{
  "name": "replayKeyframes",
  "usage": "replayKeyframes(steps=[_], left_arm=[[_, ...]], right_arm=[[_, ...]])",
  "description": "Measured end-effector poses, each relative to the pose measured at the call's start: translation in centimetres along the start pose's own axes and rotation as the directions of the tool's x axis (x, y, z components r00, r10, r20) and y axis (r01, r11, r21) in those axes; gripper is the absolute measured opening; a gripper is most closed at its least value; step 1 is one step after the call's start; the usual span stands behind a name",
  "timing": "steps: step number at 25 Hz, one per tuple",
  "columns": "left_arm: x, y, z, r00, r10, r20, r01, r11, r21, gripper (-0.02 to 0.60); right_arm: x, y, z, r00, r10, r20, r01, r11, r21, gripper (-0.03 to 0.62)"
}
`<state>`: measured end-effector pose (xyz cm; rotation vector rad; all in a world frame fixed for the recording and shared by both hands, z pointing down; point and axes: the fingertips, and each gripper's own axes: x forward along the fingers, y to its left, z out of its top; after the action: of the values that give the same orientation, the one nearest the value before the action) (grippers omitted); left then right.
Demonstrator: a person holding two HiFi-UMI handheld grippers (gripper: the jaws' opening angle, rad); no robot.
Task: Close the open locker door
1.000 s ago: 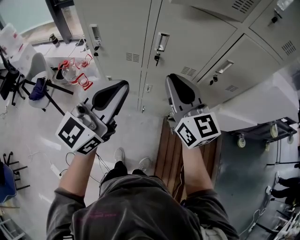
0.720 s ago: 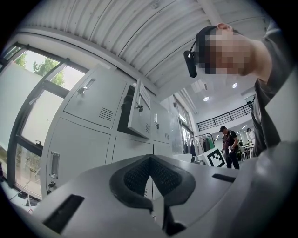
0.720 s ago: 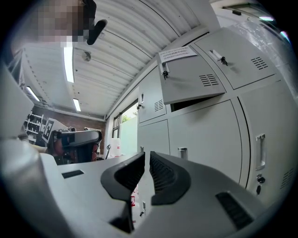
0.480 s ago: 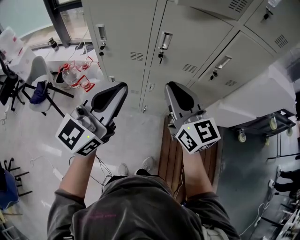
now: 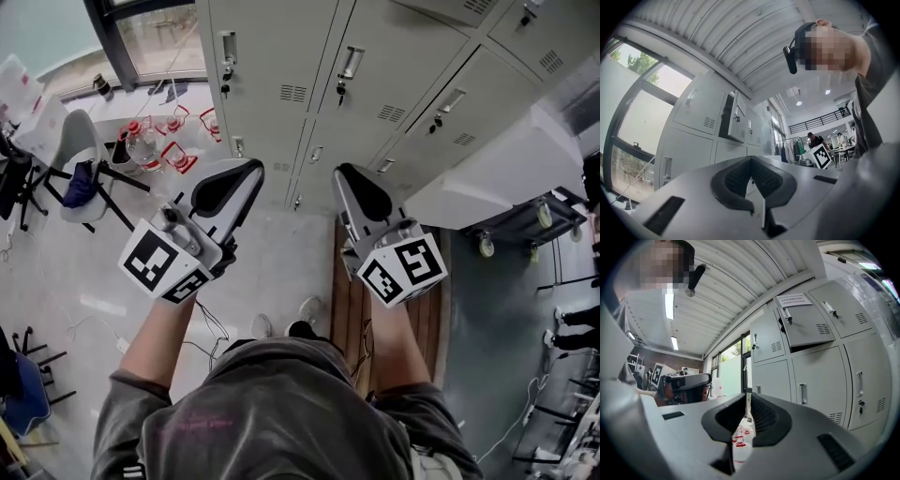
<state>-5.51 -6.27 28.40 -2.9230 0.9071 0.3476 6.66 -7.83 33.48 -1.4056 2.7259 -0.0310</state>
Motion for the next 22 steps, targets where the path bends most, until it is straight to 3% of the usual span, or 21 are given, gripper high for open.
replayKeyframes(steps=[10,22], left_arm=[[-4.9,-2.4,0.2,0.999,-0.033,-0.006,0.033,0.999,-0.027,0.009],[-4.5,-6.4,-1.2,1.0,0.007,-0.024,-0.008,0.999,-0.04,0.009]], right_arm=[[-2.6,5.7,-0.4,1.0,0.003,-0.022,-0.004,1.0,-0.02,0.04],[-6.6,5.7,-1.3,0.998,0.048,-0.031,-0.048,0.999,0.003,0.028]])
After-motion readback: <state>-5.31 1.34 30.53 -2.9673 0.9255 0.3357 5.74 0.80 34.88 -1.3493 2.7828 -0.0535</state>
